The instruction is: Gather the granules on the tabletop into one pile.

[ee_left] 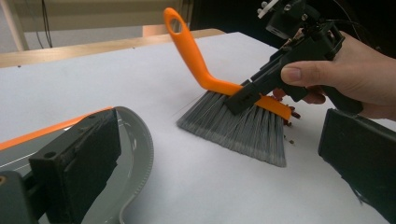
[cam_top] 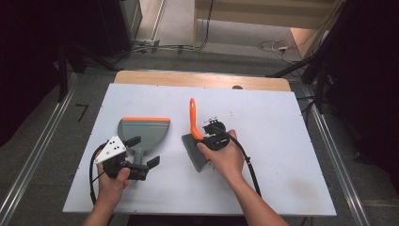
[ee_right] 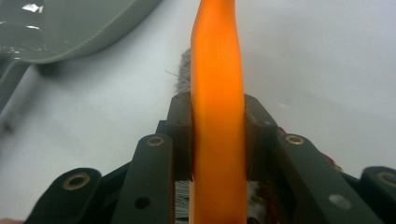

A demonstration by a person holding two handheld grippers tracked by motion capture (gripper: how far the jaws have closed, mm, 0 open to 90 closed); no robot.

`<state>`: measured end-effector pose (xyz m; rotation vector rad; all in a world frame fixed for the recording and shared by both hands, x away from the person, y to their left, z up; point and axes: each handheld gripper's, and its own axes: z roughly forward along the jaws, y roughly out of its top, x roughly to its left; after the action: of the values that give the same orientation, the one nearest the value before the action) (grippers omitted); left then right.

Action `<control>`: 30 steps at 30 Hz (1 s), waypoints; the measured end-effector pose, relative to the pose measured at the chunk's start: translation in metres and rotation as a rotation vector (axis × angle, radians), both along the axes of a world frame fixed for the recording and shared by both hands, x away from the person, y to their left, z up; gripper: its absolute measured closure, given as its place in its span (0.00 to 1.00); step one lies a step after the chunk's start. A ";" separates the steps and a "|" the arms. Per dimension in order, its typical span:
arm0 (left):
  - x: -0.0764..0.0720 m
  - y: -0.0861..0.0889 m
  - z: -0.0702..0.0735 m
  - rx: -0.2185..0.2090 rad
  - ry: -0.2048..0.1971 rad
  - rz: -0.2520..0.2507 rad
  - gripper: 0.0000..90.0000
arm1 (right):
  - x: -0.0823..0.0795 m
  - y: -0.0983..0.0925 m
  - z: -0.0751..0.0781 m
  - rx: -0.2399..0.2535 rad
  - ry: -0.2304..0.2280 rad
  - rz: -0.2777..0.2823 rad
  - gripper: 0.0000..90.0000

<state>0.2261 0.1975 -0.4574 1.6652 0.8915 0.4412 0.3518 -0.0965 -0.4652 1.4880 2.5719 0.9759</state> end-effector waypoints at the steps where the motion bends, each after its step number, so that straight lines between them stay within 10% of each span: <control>1: 0.000 0.000 0.000 0.001 0.000 -0.001 0.00 | 0.000 -0.003 0.000 -0.003 0.001 -0.006 0.75; 30: 0.000 -0.002 -0.001 0.010 0.009 -0.005 0.00 | -0.005 -0.062 -0.002 -0.011 0.009 -0.133 0.74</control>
<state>0.2260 0.1951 -0.4586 1.6797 0.8924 0.4361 0.3471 -0.1580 -0.4676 1.6393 2.4429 0.9398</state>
